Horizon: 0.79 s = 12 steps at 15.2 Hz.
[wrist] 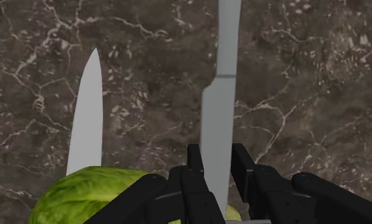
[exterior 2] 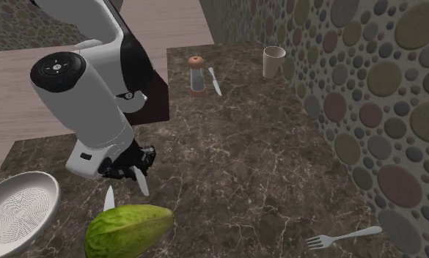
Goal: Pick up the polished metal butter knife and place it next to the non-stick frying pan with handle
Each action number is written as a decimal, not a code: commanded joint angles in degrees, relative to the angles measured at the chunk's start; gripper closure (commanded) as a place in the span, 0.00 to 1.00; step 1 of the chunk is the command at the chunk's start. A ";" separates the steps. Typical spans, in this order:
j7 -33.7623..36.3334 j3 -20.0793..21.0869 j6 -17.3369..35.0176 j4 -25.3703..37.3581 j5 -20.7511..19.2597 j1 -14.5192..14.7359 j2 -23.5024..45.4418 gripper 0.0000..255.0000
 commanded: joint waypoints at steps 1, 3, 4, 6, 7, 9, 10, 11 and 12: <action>-2.17 -0.73 1.01 -3.26 0.24 -1.34 -2.27 1.00; -4.43 -1.57 1.86 -6.50 0.44 -2.70 -4.65 1.00; -5.58 -2.04 2.23 -8.00 0.51 -3.35 -5.76 1.00; -7.91 -3.01 2.88 -10.75 0.62 -4.68 -7.84 1.00; -9.10 -3.52 3.16 -12.02 0.64 -5.34 -8.81 1.00; -11.51 -4.60 3.65 -14.33 0.65 -6.65 -10.61 1.00; -12.72 -5.17 3.86 -15.37 0.64 -7.30 -11.44 1.00; -13.95 -5.76 4.05 -16.35 0.60 -7.95 -12.22 1.00; -15.19 -6.36 4.21 -17.26 0.56 -8.60 -12.95 1.00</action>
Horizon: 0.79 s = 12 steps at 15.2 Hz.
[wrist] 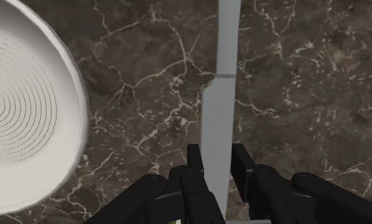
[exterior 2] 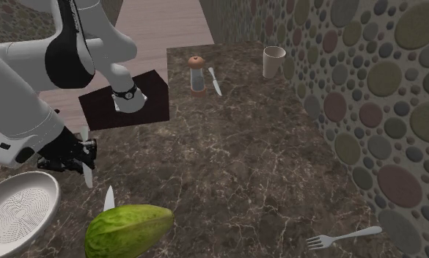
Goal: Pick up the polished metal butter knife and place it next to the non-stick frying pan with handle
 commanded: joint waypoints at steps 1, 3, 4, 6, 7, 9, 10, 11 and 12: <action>-2.36 -1.11 0.50 -1.79 -0.08 -1.21 -1.24 1.00; -4.88 -2.37 0.75 -3.27 -0.23 -2.52 -2.47 1.00; -6.15 -3.03 0.85 -3.91 -0.31 -3.18 -3.00 1.00; -8.73 -4.37 1.01 -5.00 -0.50 -4.50 -3.93 1.00; -10.03 -5.06 1.07 -5.44 -0.60 -5.15 -4.31 1.00; -12.66 -6.47 1.15 -6.13 -0.80 -6.47 -4.92 1.00; -14.00 -7.18 1.18 -6.38 -0.90 -7.13 -5.15 1.00; -15.34 -7.90 1.19 -6.56 -0.99 -7.79 -5.32 1.00; -16.69 -8.64 1.20 -6.68 -1.07 -8.45 -5.43 1.00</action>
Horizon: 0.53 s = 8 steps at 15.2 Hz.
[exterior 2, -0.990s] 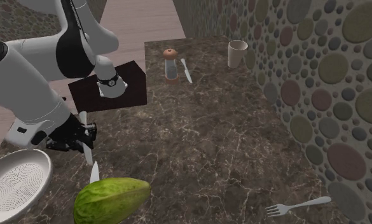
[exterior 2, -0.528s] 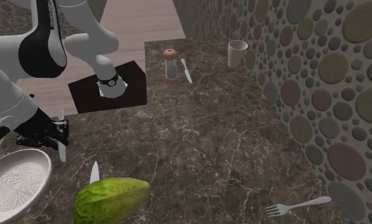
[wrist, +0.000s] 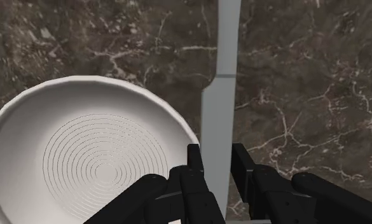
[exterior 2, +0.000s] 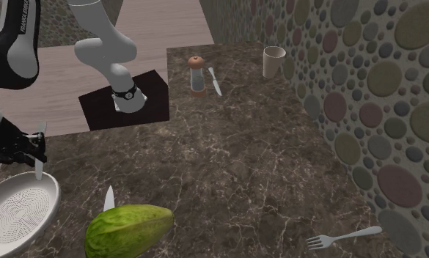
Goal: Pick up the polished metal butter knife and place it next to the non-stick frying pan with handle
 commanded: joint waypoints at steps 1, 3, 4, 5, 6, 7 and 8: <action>-2.88 -1.49 -0.14 0.25 -0.10 -1.34 0.11 1.00; -5.64 -2.96 -0.17 0.34 -0.20 -2.68 0.16 1.00; -7.03 -3.70 -0.20 0.48 -0.22 -3.34 0.27 1.00; -8.44 -4.44 -0.24 0.69 -0.22 -4.00 0.44 1.00; -9.86 -5.18 -0.29 0.96 -0.20 -4.67 0.67 1.00; -11.29 -5.92 -0.35 1.30 -0.15 -5.34 0.95 1.00; -12.73 -6.66 -0.43 1.71 -0.08 -6.01 1.30 1.00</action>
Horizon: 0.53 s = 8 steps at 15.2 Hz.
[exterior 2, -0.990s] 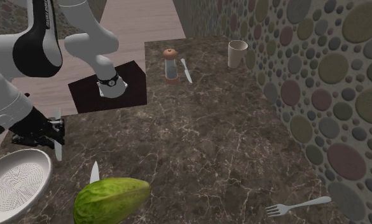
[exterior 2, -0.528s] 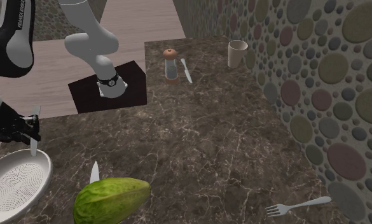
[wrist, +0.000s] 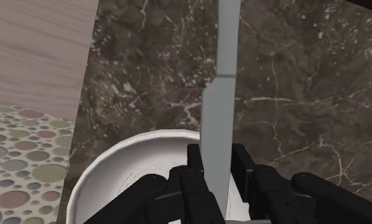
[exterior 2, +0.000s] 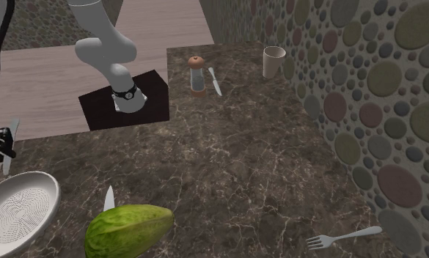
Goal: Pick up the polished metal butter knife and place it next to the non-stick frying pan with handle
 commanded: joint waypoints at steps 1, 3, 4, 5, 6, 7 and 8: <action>-3.42 -1.69 0.02 1.26 0.33 -1.50 1.32 1.00; -6.37 -3.14 -0.18 2.40 0.65 -2.86 2.31 1.00; -7.86 -3.83 -0.30 3.06 0.86 -3.56 2.90 1.00; -9.36 -4.52 -0.44 3.80 1.12 -4.27 3.54 1.00; -10.87 -5.20 -0.60 4.60 1.41 -4.98 4.25 1.00; -11.63 -5.52 -0.69 5.02 1.57 -5.35 4.62 1.00; -11.70 -5.53 0.05 4.49 1.67 -5.37 4.85 1.00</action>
